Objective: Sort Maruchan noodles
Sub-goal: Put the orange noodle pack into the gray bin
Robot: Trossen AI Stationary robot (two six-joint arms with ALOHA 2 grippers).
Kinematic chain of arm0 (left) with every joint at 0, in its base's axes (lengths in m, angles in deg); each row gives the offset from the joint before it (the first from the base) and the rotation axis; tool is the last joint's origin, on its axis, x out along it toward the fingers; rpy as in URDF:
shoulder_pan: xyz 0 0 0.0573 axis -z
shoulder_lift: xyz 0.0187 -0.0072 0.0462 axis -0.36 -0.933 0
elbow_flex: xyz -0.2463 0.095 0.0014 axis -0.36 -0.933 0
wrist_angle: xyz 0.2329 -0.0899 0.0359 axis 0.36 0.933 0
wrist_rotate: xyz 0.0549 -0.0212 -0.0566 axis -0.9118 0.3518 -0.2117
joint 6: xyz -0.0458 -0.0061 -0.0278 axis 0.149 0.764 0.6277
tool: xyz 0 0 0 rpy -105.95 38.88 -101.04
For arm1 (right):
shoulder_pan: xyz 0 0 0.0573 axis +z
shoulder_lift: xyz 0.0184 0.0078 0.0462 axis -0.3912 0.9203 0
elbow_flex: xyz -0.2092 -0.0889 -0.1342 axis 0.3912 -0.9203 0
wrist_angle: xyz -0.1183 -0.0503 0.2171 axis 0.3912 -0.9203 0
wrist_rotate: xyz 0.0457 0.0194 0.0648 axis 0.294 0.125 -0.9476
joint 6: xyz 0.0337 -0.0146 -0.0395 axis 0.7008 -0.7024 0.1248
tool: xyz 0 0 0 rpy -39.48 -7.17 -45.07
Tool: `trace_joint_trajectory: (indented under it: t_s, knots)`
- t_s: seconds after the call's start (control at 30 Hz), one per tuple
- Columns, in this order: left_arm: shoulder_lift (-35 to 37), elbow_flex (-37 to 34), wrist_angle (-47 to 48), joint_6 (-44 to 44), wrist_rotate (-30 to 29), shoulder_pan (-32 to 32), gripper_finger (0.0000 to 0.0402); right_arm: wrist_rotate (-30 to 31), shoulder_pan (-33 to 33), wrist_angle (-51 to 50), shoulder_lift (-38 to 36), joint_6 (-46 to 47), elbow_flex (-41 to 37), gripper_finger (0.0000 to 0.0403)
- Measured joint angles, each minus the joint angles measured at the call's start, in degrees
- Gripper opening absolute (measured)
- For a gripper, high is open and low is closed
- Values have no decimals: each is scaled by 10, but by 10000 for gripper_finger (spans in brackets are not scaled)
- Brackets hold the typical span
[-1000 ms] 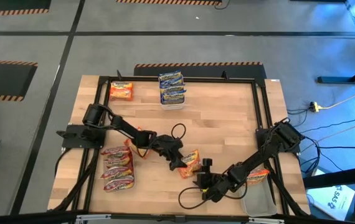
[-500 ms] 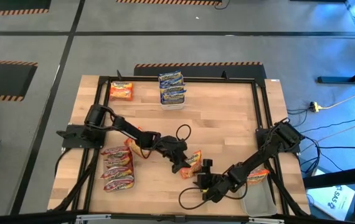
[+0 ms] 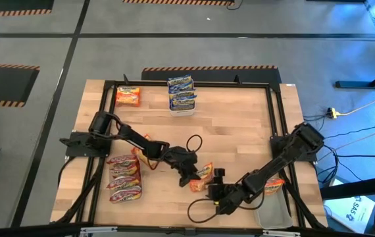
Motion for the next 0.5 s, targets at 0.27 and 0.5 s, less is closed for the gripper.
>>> trace_joint_trajectory:
  t_s: [0.27, 0.5]
  knots:
    - [2, 0, 1, -30, -10, 11, 92, 30, 0, -135, -50, -1, 42, 213]
    - [39, 0, 41, -95, -63, 37, 91, 76, 0, -174, -76, -58, 101, 213]
